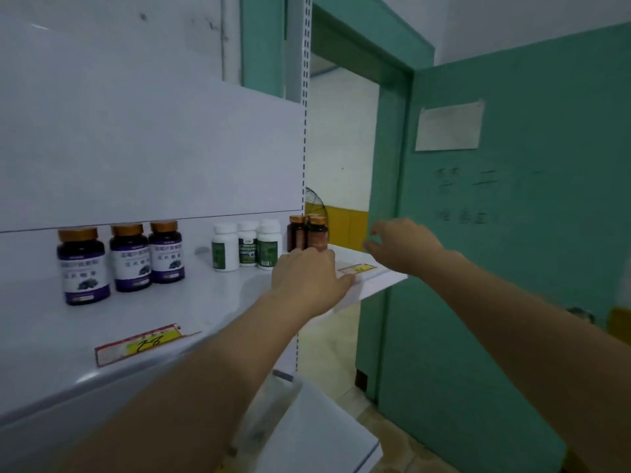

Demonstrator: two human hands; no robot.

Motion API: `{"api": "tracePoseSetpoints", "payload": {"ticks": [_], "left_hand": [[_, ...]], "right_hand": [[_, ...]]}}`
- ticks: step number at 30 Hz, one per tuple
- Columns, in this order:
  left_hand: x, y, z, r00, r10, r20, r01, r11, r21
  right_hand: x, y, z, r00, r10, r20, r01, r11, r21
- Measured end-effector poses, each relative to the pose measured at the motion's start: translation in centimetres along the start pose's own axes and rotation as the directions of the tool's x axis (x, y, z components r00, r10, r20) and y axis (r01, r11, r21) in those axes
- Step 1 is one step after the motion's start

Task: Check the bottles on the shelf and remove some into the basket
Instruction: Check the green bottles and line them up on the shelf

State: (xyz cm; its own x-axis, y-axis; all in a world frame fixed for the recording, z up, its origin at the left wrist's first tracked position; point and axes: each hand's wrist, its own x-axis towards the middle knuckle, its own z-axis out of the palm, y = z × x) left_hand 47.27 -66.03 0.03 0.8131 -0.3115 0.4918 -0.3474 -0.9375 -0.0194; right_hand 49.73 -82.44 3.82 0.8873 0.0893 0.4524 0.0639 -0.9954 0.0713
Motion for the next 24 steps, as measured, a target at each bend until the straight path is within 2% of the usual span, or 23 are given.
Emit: {"api": "tracePoseSetpoints", "payload": {"ticks": [4,8,12,14,16,20,24], "left_hand": [[1.9,-3.2,1.1,0.967,-0.249,-0.048,0.252,0.964,0.089],[2.2,-5.9,1.9,0.866,-0.498,-0.042,0.498,0.853,0.157],[0.8,-7.6,3.1,0.749,-0.659,-0.063,0.655,0.724,0.218],[-0.1,-8.2,3.6,0.704,-0.709,-0.021,0.7,0.689,0.187],[-0.5,-8.7,4.0,0.664,-0.744,0.083,0.727,0.667,0.161],[-0.2,-9.4,4.4,0.635,-0.718,0.285,0.641,0.696,0.324],[-0.3,-9.9,4.7,0.609,-0.719,0.336,0.618,0.695,0.367]], "right_hand": [[5.9,-1.7,2.0,0.973,-0.221,-0.067,0.226,0.972,0.067],[10.5,-3.9,4.0,0.903,-0.417,-0.104,0.428,0.895,0.123],[13.1,-6.8,5.1,0.843,-0.516,-0.152,0.538,0.806,0.248],[13.9,-8.3,5.3,0.82,-0.546,-0.173,0.572,0.768,0.287],[14.2,-9.6,5.8,0.802,-0.57,-0.178,0.596,0.74,0.312],[14.6,-11.4,6.7,0.813,-0.565,-0.14,0.572,0.732,0.371],[14.7,-11.8,7.2,0.825,-0.553,-0.118,0.547,0.726,0.417]]}}
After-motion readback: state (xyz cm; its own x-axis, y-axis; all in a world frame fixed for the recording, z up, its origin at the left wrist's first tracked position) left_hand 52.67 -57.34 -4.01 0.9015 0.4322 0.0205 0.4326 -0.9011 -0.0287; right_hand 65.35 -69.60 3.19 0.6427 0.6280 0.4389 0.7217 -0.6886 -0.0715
